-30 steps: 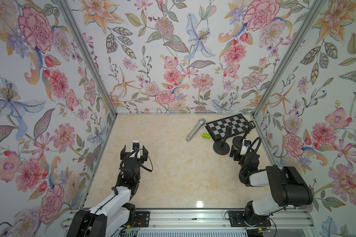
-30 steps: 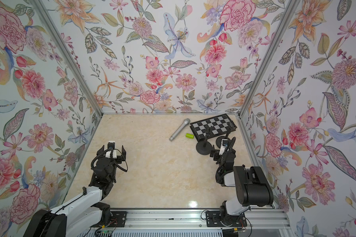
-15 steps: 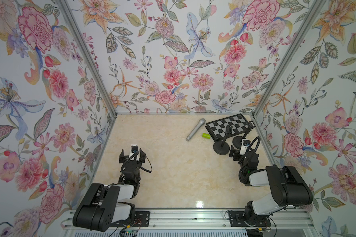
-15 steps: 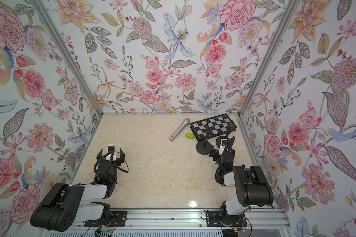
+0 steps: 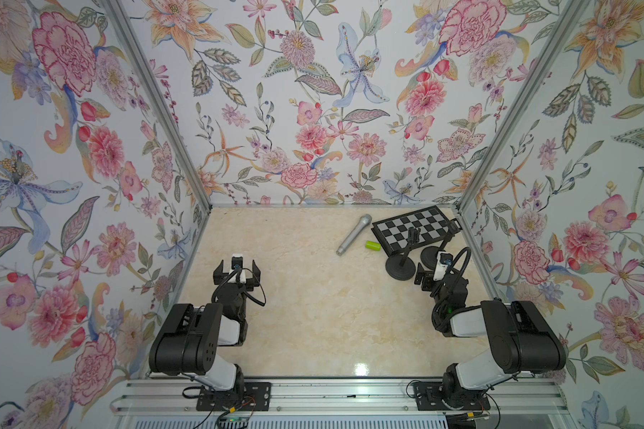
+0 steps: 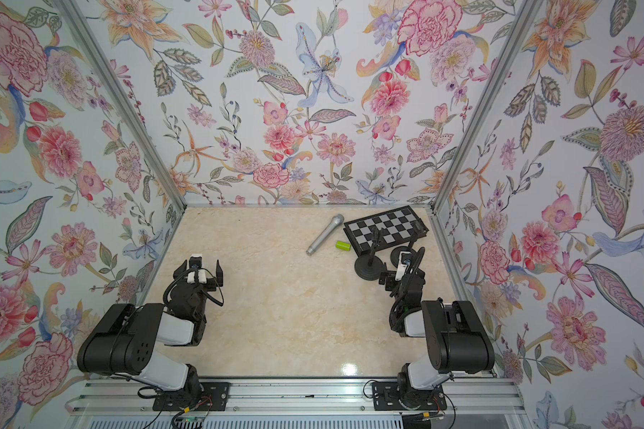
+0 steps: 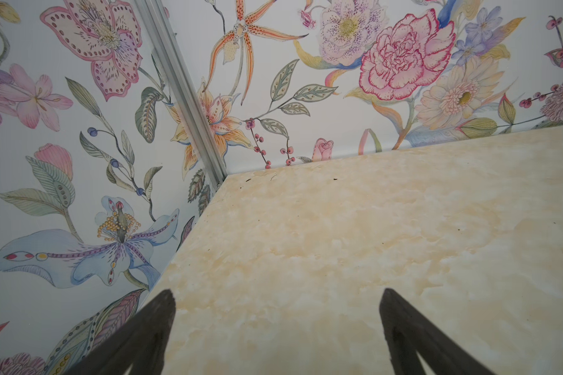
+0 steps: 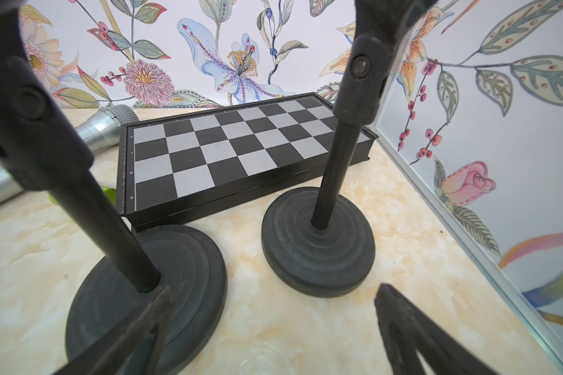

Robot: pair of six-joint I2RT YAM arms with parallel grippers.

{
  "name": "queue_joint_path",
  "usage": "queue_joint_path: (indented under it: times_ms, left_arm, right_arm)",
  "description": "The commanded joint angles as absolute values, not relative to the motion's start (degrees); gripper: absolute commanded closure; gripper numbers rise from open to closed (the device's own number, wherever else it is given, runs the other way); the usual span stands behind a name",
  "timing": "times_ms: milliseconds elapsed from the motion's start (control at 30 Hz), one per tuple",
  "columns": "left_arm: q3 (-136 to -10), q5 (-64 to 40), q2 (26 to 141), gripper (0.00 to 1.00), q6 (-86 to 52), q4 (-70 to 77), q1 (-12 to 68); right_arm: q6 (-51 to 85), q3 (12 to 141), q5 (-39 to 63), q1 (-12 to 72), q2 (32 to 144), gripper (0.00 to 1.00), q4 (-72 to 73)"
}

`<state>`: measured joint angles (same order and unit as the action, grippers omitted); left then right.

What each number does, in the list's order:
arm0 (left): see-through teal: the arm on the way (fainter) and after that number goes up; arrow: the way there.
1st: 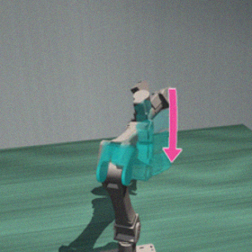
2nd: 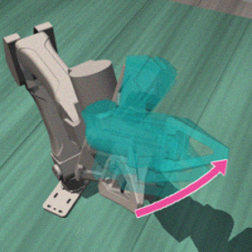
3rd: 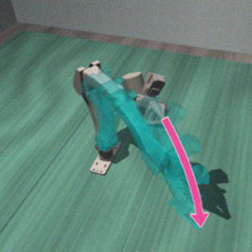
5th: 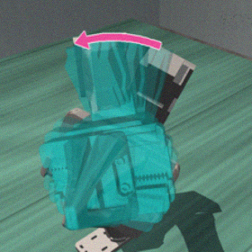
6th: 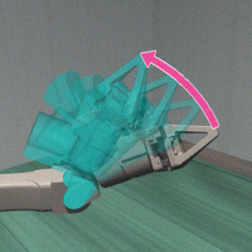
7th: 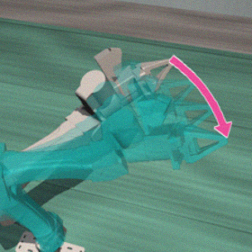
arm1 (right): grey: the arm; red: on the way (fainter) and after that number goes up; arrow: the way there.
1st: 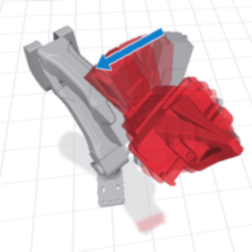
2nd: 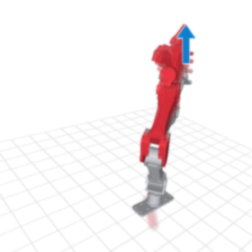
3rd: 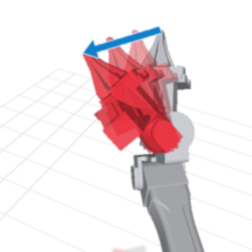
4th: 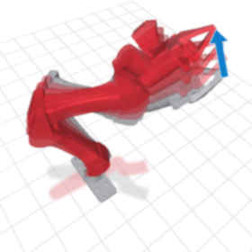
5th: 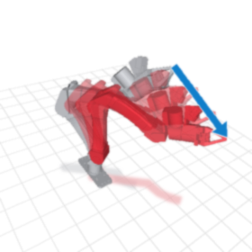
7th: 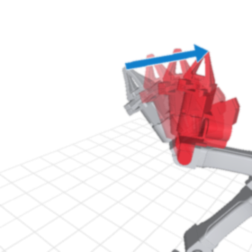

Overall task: Assemble a microphone stand
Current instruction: Reset both arms

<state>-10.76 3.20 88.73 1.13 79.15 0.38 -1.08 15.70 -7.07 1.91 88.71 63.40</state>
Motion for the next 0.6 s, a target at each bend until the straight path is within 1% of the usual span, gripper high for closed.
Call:
queue_joint_path:
  times_ms: [0,567]
  left_arm:
    - [-11.11,1.53,88.6,0.01,0.44,80.55,0.04]
    - [-11.4,1.56,88.59,0.01,0.27,80.16,0.09]
  right_arm:
    - [-1.58,16.58,-7.83,2.38,88.36,0.0,63.42]
    - [-2.03,16.4,-8.54,2.99,88.42,0.0,64.16]
